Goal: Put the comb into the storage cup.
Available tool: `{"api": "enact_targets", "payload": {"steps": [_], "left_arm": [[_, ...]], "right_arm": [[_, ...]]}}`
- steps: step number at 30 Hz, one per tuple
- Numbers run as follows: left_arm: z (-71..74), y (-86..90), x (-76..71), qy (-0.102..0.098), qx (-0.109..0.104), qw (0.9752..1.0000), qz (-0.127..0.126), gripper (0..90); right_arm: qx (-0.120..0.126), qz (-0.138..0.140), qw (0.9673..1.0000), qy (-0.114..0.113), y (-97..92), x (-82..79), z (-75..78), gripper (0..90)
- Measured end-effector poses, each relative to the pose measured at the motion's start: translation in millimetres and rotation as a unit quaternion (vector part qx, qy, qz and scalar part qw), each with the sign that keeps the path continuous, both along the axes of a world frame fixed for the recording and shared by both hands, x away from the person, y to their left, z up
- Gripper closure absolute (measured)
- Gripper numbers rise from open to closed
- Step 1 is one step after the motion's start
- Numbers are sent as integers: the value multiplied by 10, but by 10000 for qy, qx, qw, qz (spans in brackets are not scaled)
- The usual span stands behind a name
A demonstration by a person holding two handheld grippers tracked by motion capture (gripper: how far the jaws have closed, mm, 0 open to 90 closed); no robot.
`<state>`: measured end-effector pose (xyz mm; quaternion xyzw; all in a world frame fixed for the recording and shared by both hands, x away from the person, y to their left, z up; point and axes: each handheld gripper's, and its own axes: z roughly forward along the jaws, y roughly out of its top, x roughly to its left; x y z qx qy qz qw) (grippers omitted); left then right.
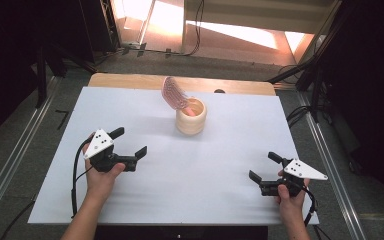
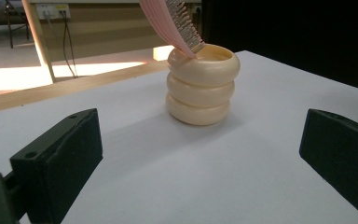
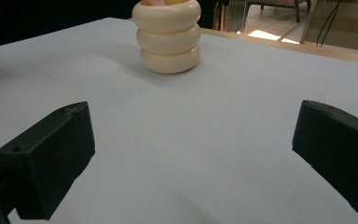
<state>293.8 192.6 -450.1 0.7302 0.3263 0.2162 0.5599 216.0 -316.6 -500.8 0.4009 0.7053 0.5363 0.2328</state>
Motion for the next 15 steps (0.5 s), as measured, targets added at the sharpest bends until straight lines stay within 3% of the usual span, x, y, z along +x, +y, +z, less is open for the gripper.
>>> {"api": "enact_targets", "payload": {"steps": [15], "left_arm": [[-98,248,-210,39,8,9999,99,0]], "right_arm": [[-8,-38,10000,4,10,-1,-10,0]]}}
